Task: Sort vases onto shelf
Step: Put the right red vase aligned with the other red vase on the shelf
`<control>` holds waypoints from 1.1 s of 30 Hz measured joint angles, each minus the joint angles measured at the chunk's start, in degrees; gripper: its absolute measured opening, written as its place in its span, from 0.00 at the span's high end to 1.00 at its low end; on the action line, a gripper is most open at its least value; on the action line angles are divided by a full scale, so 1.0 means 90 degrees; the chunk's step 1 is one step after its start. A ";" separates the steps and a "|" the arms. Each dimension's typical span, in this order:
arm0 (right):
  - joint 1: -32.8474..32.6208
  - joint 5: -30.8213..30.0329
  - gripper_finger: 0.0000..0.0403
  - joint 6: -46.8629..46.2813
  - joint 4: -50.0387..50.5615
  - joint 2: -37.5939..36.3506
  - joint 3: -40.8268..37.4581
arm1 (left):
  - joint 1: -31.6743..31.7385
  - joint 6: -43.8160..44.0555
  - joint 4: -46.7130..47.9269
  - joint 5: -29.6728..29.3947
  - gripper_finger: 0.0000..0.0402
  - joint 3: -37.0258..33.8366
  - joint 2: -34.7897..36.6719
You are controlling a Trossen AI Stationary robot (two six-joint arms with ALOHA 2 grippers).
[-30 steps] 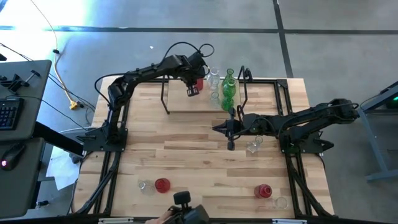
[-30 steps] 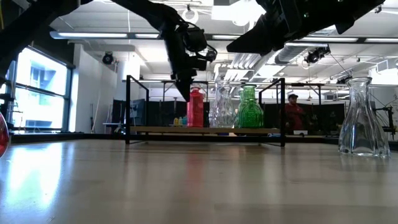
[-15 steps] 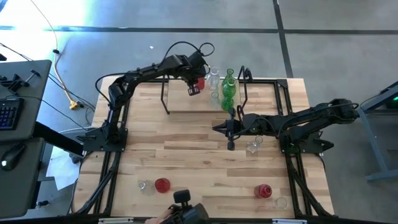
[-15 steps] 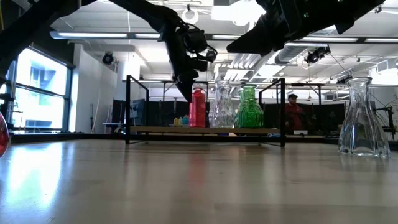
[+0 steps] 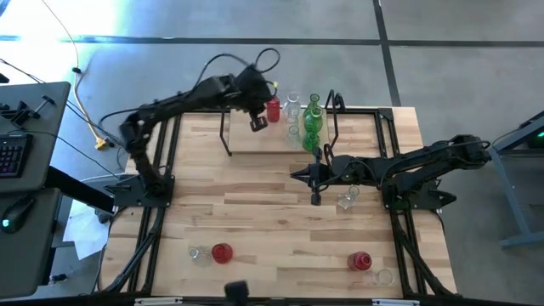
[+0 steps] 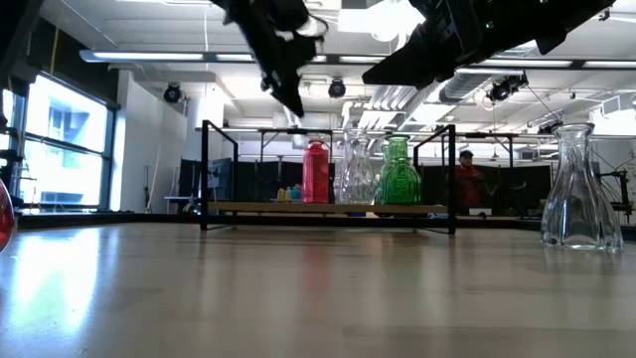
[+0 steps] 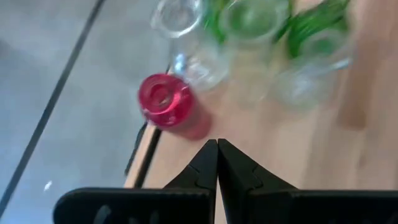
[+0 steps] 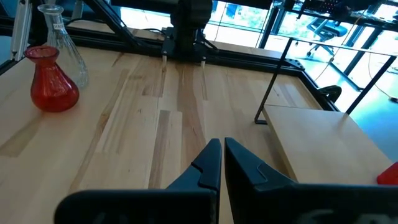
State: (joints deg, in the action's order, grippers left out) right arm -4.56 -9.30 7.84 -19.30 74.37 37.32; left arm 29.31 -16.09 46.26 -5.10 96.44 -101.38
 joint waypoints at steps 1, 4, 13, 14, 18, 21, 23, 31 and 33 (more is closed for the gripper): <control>0.0000 0.0000 1.00 0.0000 0.0004 0.0000 0.0000 | -0.0085 0.0084 -0.0317 0.0006 1.00 -0.0400 0.0312; 0.0000 0.0000 1.00 -0.0002 -0.0001 0.0000 0.0000 | -0.0392 0.0267 -0.1407 0.0005 1.00 -0.1670 0.1270; 0.0000 0.0002 1.00 -0.0268 -0.0215 0.0000 0.0000 | -0.1497 0.0808 -0.4491 0.0014 1.00 -0.5069 0.3872; 0.0000 0.0002 1.00 -0.0379 -0.0212 0.0000 0.0002 | -0.1611 0.0892 -0.4807 0.0010 1.00 -0.5399 0.4102; -0.0045 -0.0222 1.00 -0.0977 0.0123 0.0000 0.0279 | -0.1980 0.1083 -0.5856 0.0012 1.00 -0.6596 0.4893; -0.0365 -0.0914 1.00 -0.1102 0.0952 0.0000 0.0664 | -0.2160 0.1121 -0.6443 0.0011 1.00 -0.7267 0.5332; -0.0660 -0.1162 1.00 -0.1309 0.1818 0.0000 0.1026 | -0.2221 0.1190 -0.6724 0.0009 1.00 -0.7593 0.5559; -0.1780 -0.1571 0.98 -0.4191 0.6225 0.0296 0.3019 | -0.2308 0.1287 -0.7190 0.0002 1.00 -0.8287 0.5937; -0.2030 -0.1368 0.95 -0.5188 0.7281 0.0453 0.3457 | -0.2313 0.1320 -0.7196 0.0002 1.00 -0.8328 0.5939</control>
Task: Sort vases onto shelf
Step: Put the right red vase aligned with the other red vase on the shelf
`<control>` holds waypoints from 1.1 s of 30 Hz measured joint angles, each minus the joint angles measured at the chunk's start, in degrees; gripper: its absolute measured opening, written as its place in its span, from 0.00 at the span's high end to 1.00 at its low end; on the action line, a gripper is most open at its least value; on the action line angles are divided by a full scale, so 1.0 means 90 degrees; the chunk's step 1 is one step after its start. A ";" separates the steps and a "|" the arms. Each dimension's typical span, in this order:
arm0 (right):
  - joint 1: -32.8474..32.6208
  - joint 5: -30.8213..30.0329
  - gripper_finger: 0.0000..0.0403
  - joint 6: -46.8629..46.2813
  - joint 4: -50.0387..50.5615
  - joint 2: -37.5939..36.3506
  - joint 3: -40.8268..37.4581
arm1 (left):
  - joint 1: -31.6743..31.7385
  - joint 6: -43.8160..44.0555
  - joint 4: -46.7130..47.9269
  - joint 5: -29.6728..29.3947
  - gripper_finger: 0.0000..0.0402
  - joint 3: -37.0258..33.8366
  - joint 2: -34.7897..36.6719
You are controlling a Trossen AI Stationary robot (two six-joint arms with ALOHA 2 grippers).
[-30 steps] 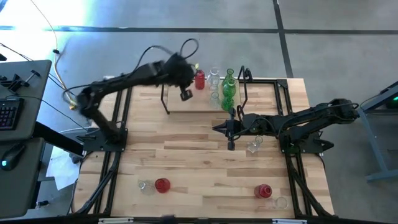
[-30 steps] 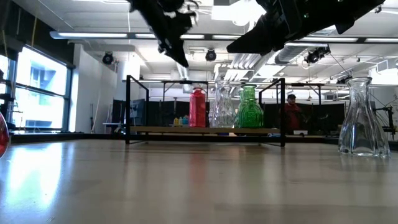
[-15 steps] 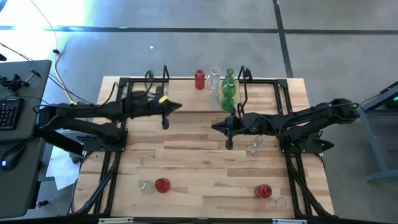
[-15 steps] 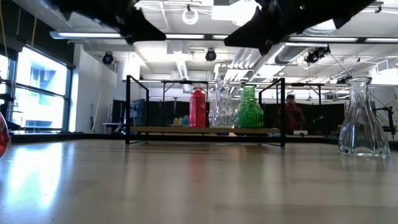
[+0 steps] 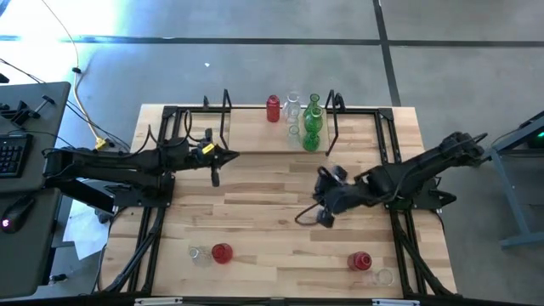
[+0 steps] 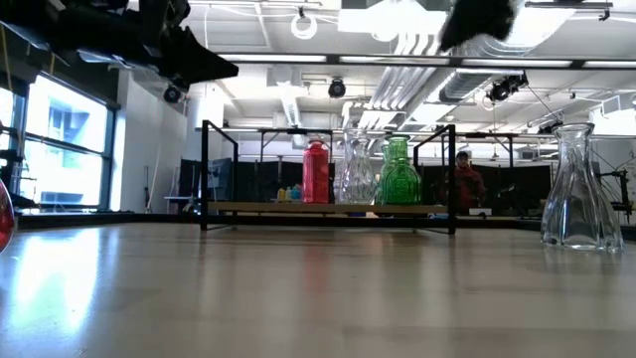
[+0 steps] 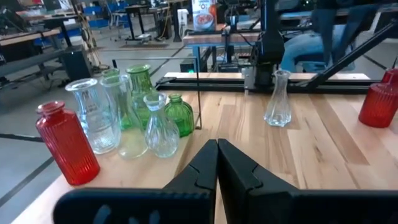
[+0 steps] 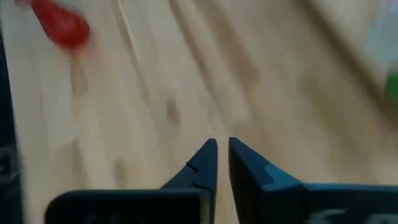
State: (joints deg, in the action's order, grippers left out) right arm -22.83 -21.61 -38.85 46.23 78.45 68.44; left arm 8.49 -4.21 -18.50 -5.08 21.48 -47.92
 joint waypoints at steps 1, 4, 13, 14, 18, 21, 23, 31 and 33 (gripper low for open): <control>-0.0120 0.0176 0.93 -0.0511 0.0494 0.0091 0.0194 | -0.0010 0.0020 -0.0001 -0.0002 1.00 -0.0018 -0.0003; -0.0517 0.0720 0.86 -0.1998 0.1578 0.0350 0.0679 | -0.0044 0.0064 0.0058 0.0009 1.00 -0.0028 -0.0007; -0.1850 0.2035 0.52 -0.5556 0.2447 0.0747 0.1033 | -0.0175 0.0006 0.0063 0.0214 1.00 -0.0028 -0.0007; -0.1984 0.2174 0.49 -0.5893 0.2444 0.0787 0.1033 | -0.0175 0.0001 0.0065 0.0216 1.00 -0.0028 -0.0007; -0.2377 0.2773 0.40 -0.7003 0.2504 0.0906 0.1033 | -0.0172 -0.0046 0.0065 0.0222 1.00 -0.0028 -0.0007; -0.2583 0.2888 0.39 -0.7516 0.2548 0.0972 0.1033 | -0.0172 -0.0049 0.0066 0.0223 1.00 -0.0028 -0.0007; -0.2671 0.2914 0.39 -0.7757 0.2565 0.1029 0.1032 | -0.0172 -0.0048 0.0067 0.0223 1.00 -0.0028 -0.0007; -0.2814 0.3297 0.38 -0.7970 0.2528 0.1461 0.1004 | -0.0172 -0.0043 0.0067 0.0221 1.00 -0.0028 -0.0007; -0.2816 0.3357 0.38 -0.7967 0.2449 0.1553 0.1004 | -0.0172 -0.0040 0.0067 0.0221 1.00 -0.0028 -0.0007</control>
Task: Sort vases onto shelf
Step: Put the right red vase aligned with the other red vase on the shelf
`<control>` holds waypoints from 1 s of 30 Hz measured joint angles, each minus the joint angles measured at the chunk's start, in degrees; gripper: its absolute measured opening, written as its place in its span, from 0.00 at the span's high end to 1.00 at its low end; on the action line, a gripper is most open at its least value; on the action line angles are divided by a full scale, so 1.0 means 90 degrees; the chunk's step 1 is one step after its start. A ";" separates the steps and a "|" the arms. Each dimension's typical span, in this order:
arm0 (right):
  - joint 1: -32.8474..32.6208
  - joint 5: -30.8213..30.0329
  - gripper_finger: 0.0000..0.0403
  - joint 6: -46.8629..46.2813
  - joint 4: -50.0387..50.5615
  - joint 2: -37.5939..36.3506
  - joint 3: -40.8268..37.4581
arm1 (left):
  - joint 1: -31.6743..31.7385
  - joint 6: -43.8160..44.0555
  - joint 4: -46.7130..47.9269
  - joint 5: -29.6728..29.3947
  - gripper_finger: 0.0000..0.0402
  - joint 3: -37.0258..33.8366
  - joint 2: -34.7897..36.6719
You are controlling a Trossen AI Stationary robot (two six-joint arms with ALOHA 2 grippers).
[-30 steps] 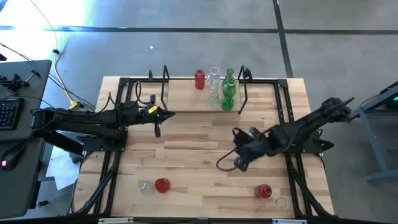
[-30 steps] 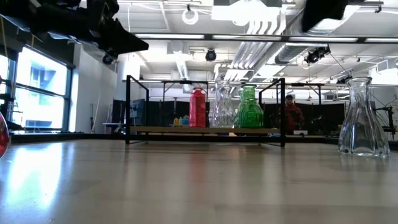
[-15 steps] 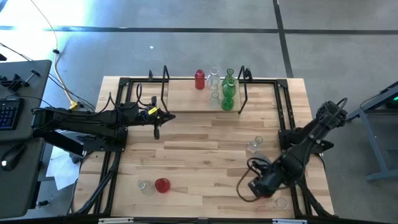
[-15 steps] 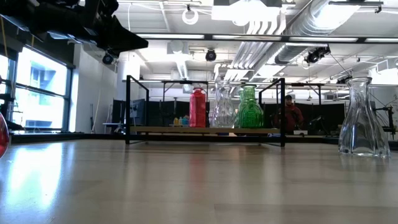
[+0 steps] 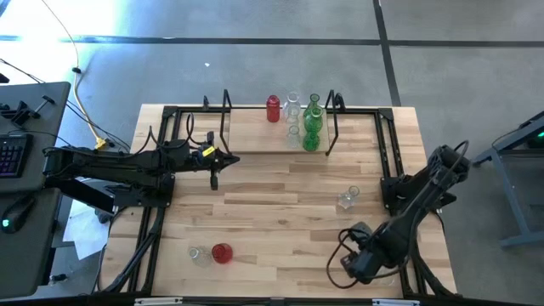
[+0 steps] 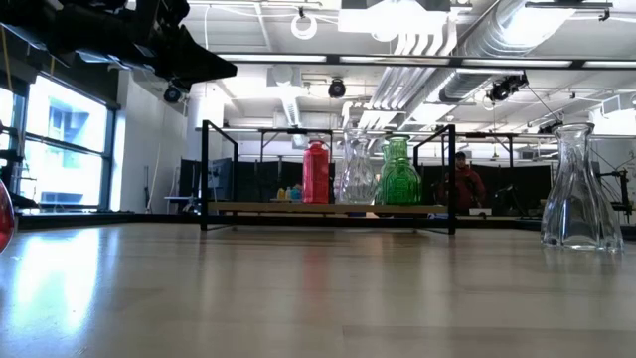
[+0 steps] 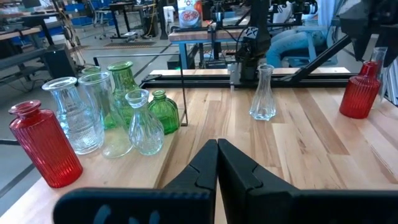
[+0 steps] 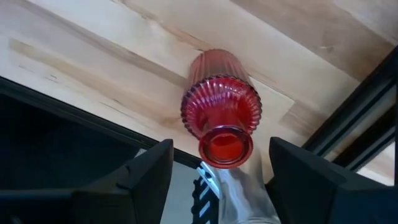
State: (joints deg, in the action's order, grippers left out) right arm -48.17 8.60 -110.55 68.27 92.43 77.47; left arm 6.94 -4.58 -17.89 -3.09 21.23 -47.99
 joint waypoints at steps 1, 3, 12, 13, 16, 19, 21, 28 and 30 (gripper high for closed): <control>-0.0001 0.0061 0.38 -0.0002 0.0001 0.0041 -0.0001 | 0.0000 0.0000 0.0000 0.0000 1.00 0.0000 0.0000; -0.0001 0.0111 0.38 0.0039 0.0005 0.0117 -0.0002 | 0.0000 0.0000 0.0000 0.0000 1.00 0.0000 0.0000; -0.0001 0.0114 0.38 0.0173 0.0020 0.0371 -0.0005 | 0.0002 0.0053 0.0000 -0.0003 1.00 0.0000 0.0000; -0.0001 0.0114 0.38 0.0196 0.0038 0.0409 -0.0005 | 0.0002 0.0053 0.0000 -0.0005 1.00 0.0000 0.0000; 0.0001 0.0149 0.39 0.0330 0.0040 0.0553 -0.0005 | 0.0002 0.0049 0.0000 -0.0005 1.00 0.0000 0.0000; 0.0001 0.0276 0.39 0.0336 0.0029 0.0660 -0.0010 | 0.0002 0.0045 -0.0003 -0.0007 1.00 0.0000 0.0000; 0.0001 0.0281 0.41 0.0335 0.0017 0.0688 -0.0010 | 0.0002 0.0000 -0.0010 -0.0010 1.00 0.0000 0.0000; 0.0025 0.0282 0.63 0.0489 0.0068 0.0696 -0.0010 | 0.0005 -0.0010 -0.0046 -0.0012 1.00 0.0002 0.0000; 0.0069 0.0289 0.72 0.0633 0.0065 0.0677 -0.0003 | 0.0005 -0.0015 -0.0046 -0.0012 1.00 0.0002 0.0000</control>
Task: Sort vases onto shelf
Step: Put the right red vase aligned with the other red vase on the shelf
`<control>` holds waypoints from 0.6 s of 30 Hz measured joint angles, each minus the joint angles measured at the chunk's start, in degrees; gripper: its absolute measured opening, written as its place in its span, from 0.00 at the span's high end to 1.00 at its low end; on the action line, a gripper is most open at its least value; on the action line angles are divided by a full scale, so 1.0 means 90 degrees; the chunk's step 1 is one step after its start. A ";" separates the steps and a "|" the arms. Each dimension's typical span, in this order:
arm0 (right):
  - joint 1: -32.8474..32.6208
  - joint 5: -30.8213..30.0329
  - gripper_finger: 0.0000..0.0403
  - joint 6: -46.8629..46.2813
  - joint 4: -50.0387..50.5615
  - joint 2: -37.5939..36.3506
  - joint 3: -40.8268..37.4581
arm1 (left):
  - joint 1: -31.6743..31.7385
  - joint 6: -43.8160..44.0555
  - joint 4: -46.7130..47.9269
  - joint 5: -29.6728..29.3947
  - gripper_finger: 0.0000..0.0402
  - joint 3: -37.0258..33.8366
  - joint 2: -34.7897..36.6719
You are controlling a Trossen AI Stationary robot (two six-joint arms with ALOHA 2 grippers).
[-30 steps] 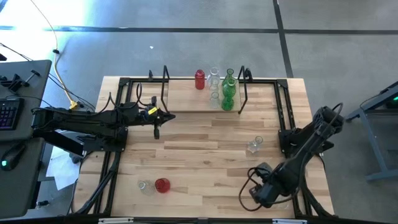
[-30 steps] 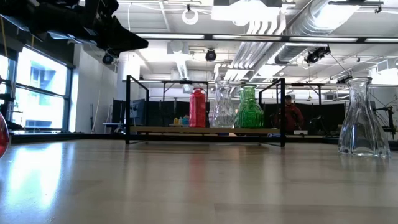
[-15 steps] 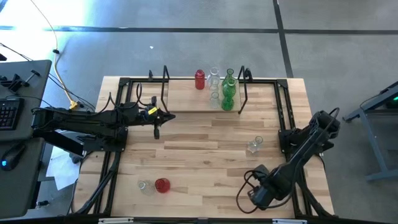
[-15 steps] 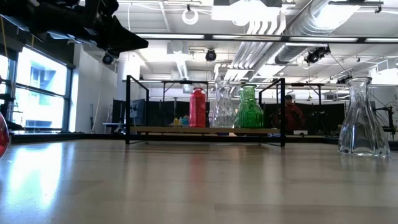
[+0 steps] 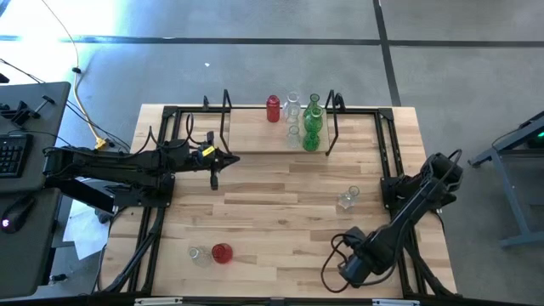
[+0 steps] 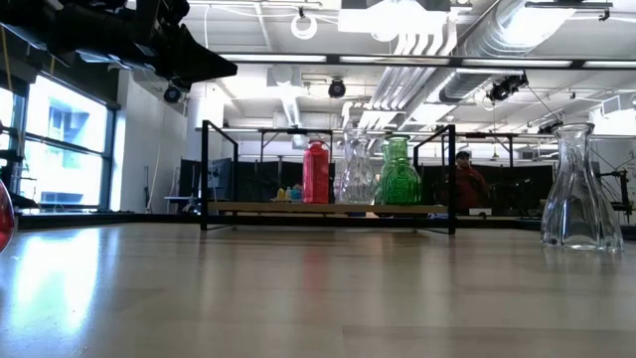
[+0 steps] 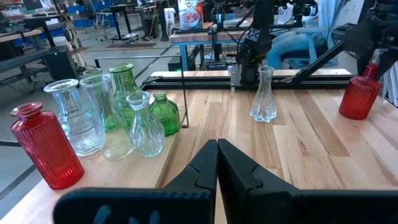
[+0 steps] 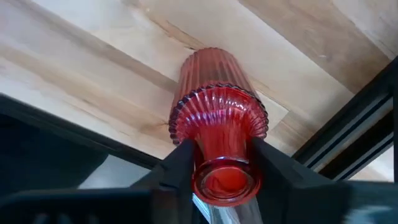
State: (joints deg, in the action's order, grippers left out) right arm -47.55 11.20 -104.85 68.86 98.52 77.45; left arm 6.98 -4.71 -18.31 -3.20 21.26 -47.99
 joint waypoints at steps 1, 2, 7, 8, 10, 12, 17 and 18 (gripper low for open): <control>0.0032 0.0005 0.76 0.0108 -0.0001 -0.0003 0.0005 | 0.0000 0.0000 0.0000 0.0000 1.00 0.0000 0.0000; 0.0073 0.0021 0.78 0.0268 0.0000 -0.0003 0.0005 | 0.0000 0.0000 0.0000 0.0000 1.00 0.0000 0.0000; 0.0445 -0.0029 0.78 0.1131 0.0178 0.0021 0.0132 | 0.0036 0.0015 -0.0015 -0.0186 1.00 0.0000 0.0000; 0.0544 -0.0052 0.78 0.1326 0.0253 0.0022 0.0199 | 0.0055 0.0012 -0.0015 -0.0202 1.00 0.0000 0.0000; 0.0757 -0.0073 0.78 0.1725 0.0432 0.0022 0.0370 | 0.0078 0.0012 -0.0017 -0.0206 1.00 0.0000 0.0000; 0.0983 -0.0164 0.77 0.2163 0.0616 0.0022 0.0554 | 0.0113 0.0010 -0.0017 -0.0209 1.00 0.0000 0.0000; 0.1589 -0.0495 0.75 0.3415 0.0882 0.0019 0.1143 | 0.0153 0.0014 -0.0010 -0.0220 1.00 0.0000 0.0000; 0.1729 -0.0577 0.76 0.3673 0.0936 0.0019 0.1268 | 0.0151 0.0010 -0.0007 -0.0221 1.00 0.0000 0.0000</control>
State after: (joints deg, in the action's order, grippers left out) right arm -31.99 6.00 -71.79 77.28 98.70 88.86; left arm 8.34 -4.62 -18.37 -5.19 21.26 -47.99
